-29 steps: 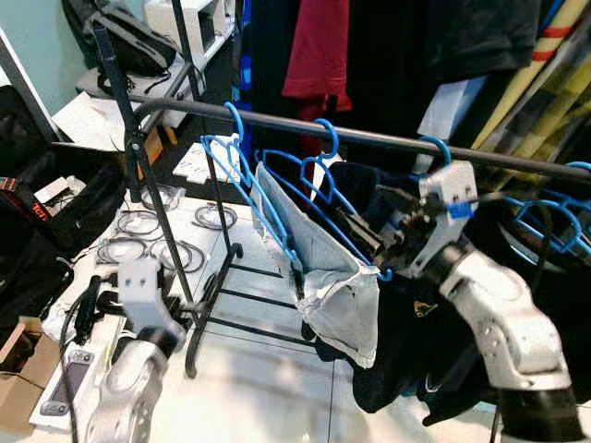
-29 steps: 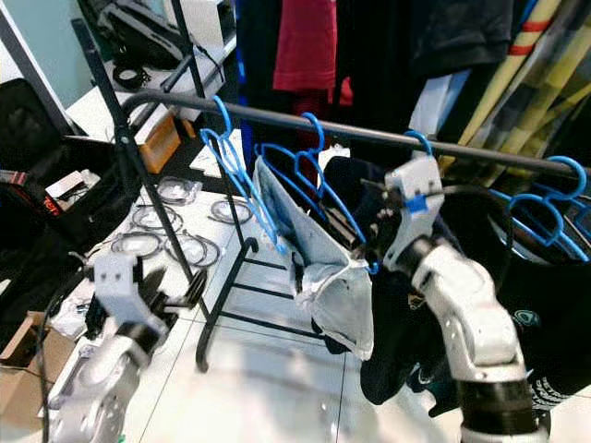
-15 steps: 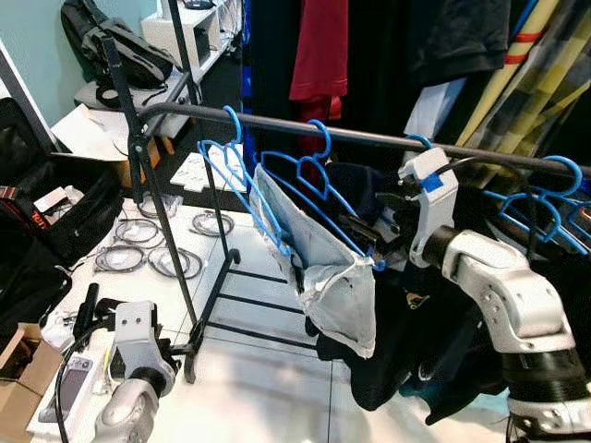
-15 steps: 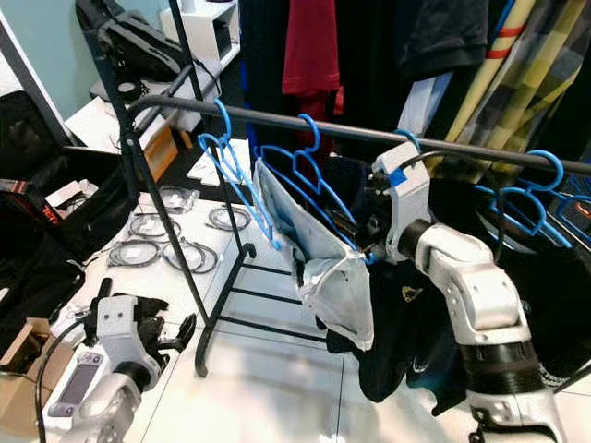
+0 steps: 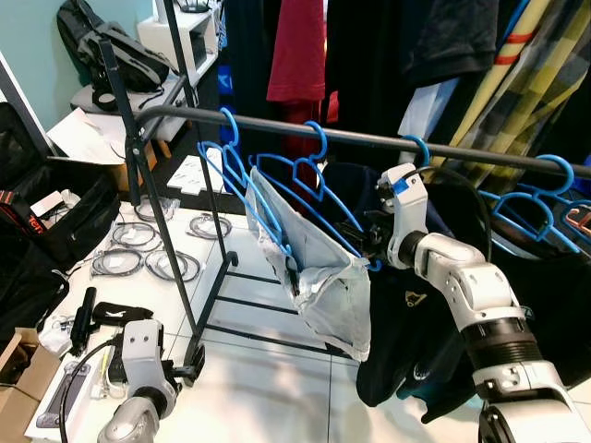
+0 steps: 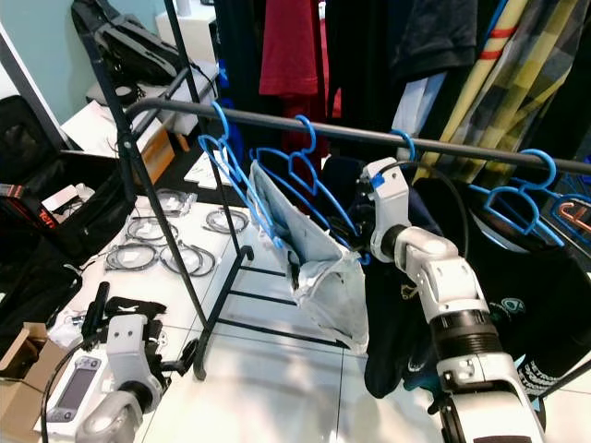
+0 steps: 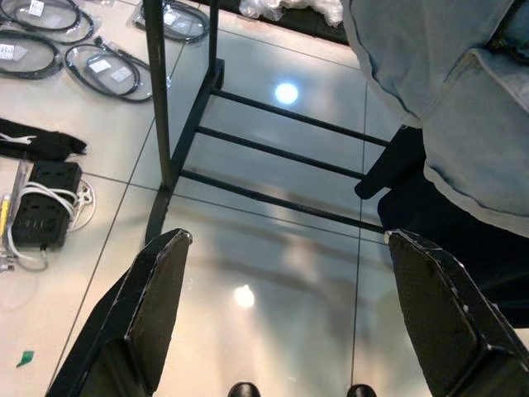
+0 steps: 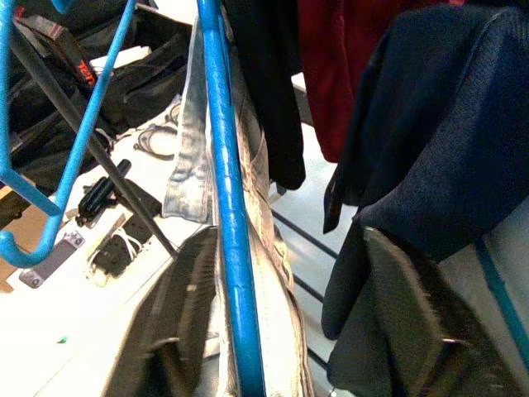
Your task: Hang hanger
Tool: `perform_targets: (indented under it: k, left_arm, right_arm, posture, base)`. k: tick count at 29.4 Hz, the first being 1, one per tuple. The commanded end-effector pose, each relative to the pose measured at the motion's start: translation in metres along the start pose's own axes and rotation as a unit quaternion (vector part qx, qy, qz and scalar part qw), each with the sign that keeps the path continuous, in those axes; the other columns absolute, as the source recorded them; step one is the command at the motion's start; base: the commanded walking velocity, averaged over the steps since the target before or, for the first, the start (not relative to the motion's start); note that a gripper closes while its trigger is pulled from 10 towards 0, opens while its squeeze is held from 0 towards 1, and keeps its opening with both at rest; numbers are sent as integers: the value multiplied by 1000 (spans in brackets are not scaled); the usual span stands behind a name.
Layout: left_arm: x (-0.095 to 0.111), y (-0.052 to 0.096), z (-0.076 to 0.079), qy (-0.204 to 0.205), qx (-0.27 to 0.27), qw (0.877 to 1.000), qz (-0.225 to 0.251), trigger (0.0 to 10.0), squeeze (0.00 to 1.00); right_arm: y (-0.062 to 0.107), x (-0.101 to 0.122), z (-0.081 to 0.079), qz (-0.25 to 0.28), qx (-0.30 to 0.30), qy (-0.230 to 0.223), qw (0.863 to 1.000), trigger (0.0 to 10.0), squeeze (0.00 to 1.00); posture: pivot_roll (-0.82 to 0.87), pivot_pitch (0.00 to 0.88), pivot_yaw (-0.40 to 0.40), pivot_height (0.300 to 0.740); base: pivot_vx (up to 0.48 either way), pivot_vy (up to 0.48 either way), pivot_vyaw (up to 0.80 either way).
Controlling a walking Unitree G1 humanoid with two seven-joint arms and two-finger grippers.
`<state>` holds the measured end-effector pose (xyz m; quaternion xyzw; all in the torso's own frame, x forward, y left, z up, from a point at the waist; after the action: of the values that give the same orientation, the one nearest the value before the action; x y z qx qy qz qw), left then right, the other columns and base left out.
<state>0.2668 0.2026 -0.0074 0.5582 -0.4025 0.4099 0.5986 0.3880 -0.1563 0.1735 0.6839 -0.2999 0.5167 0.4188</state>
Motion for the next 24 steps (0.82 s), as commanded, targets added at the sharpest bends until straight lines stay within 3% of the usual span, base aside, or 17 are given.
perform_targets:
  k: [1, 9, 14, 24]
  left_arm:
    - [-8, 3, -7, -10, 3, 1000, -9, 10000, 0]
    - [-11, 2, -8, -14, 1, 1000, -5, 10000, 0]
    - [-12, 1, -8, -17, -1, 1000, -4, 10000, 0]
    - [-13, -1, -6, -19, -4, 1000, 2, 10000, 0]
  right_arm:
    - [-1, 0, -2, -9, 15, -11, 1000, 0, 0]
    - [-1, 6, 0, -10, 23, 1, 1000, 0, 0]
    - [-4, 15, 4, 17, 23, 18, 999, 0, 0]
    - [6, 49, -8, 128, 66, 33, 989, 0, 0]
  posture:
    - [-57, 99, -2, 740]
    - [-60, 103, 0, 740]
    - [-60, 102, 0, 740]
    - [-63, 102, 3, 740]
  base:
    - [0, 0, 0]
    - [0, 0, 0]
    - [0, 0, 0]
    - [0, 0, 0]
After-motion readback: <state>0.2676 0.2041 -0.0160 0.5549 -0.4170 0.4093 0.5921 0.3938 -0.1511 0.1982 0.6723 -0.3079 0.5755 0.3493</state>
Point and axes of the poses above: a point about 5 cm out from each wrist's last joint towards the gripper, its own y axis pointing back from the gripper into the wrist, its own x axis along the axis of the wrist's last joint, z = x × y, the point moved 3 cm from there along -y, pointing out of the wrist towards the gripper, and after that the axes turned 7 degrees about -y, right-handed, at the moved point
